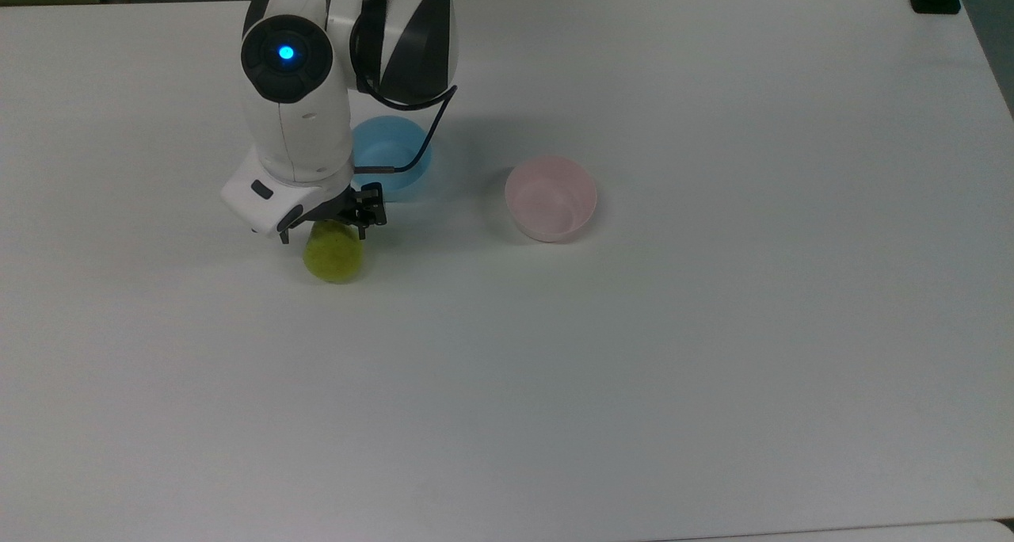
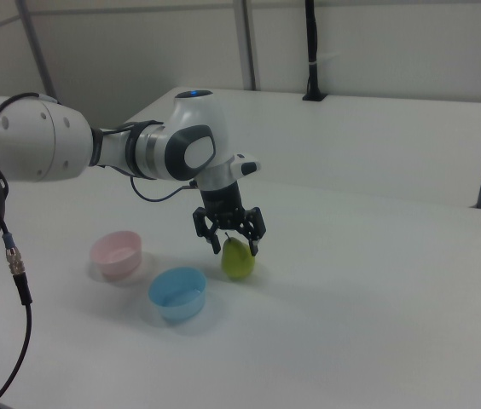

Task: Place the pear in the bowl
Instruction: 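Lower the gripper around the green pear, then close the gripper on the pear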

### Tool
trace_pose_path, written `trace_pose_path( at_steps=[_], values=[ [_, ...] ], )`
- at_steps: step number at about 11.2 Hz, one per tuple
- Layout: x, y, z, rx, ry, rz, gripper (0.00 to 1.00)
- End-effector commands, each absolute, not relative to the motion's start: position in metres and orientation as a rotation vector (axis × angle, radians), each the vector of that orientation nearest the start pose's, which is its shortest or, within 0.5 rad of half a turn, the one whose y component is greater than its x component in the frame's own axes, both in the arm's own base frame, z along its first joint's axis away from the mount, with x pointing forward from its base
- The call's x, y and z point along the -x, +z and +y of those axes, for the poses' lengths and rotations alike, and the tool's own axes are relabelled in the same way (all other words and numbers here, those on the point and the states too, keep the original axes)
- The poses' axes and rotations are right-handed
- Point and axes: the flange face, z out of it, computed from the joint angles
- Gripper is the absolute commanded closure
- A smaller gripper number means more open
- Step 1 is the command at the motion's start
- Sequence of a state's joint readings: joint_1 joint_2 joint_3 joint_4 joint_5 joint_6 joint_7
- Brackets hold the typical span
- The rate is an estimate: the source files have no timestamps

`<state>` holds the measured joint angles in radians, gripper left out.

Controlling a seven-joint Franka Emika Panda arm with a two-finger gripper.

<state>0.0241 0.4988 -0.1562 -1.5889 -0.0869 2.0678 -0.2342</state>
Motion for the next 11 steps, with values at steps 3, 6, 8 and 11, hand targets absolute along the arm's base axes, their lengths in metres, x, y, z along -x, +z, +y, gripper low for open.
trace_pose_path(
  at_steps=[3,6,8,11],
  values=[
    [-0.678,0.324,-0.078,3.262,0.077,-0.292,0.18],
    [-0.68,0.325,-0.078,3.264,0.059,-0.291,0.53],
    [-0.68,0.327,-0.078,3.267,0.055,-0.263,0.73],
    [-0.676,0.355,-0.076,3.265,0.041,-0.228,0.76]
  ],
)
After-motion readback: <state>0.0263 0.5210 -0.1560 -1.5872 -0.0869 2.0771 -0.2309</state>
